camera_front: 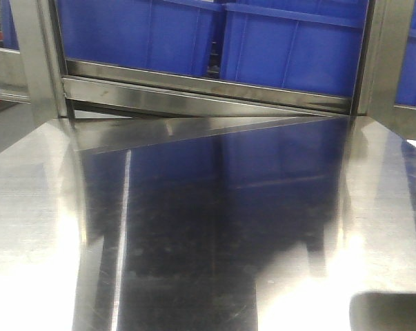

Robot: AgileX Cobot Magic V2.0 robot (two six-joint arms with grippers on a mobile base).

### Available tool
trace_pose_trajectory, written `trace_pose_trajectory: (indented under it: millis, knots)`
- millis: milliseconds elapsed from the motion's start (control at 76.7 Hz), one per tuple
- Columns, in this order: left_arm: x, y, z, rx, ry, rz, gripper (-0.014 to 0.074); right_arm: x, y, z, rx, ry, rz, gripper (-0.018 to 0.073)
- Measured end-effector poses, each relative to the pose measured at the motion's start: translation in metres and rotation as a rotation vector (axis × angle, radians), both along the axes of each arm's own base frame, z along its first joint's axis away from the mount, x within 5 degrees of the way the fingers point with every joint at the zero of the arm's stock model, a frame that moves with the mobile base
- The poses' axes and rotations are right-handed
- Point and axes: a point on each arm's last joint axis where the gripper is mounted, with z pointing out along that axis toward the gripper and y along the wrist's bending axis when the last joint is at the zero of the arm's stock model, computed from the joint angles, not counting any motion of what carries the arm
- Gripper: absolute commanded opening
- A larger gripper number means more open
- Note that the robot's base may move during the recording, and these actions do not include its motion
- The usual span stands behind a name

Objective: Move white bin to right shelf second layer
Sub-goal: 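Hold the bin in the right gripper and turn away from the table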

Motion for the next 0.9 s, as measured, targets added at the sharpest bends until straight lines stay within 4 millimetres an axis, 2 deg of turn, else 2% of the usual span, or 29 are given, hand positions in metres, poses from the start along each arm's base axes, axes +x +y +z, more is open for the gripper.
trace_pose_trajectory:
  millis: [899]
  knots:
    - [0.0,0.0,0.0,0.0,0.0,0.0,0.0085,0.0,0.0,0.0,0.001,0.0,0.0,0.0049]
